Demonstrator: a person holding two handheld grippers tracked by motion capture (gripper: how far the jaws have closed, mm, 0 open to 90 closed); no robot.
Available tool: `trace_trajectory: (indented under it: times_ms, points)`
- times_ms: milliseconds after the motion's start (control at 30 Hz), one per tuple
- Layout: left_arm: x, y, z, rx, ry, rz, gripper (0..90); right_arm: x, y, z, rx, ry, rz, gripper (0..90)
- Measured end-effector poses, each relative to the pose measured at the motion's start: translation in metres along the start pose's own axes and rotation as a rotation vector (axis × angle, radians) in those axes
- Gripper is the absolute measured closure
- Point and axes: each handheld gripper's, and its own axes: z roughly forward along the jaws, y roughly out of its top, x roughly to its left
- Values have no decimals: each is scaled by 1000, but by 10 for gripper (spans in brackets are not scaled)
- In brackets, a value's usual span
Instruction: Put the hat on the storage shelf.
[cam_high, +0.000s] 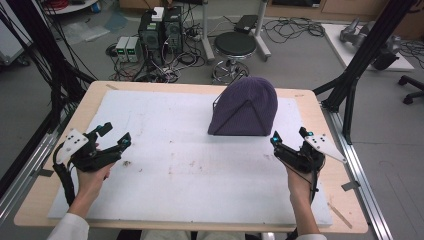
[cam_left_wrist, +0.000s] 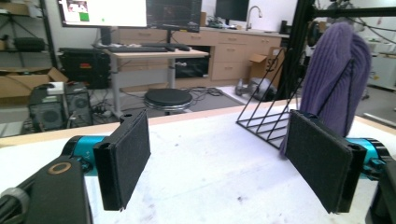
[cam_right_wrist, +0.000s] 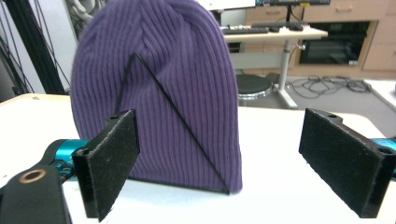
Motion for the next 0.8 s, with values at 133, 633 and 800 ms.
trace_trajectory:
  times_ms: [133, 633, 800]
  points:
    - [6, -8, -10, 6, 27, -11, 227, -1, -8, -1, 20, -2, 13, 116]
    - [20, -29, -32, 3, 127, -40, 216, 4, -44, -6, 36, -43, -22, 116]
    - [22, -35, -37, 3, 151, -44, 212, 9, -53, -7, 56, -66, -38, 116]
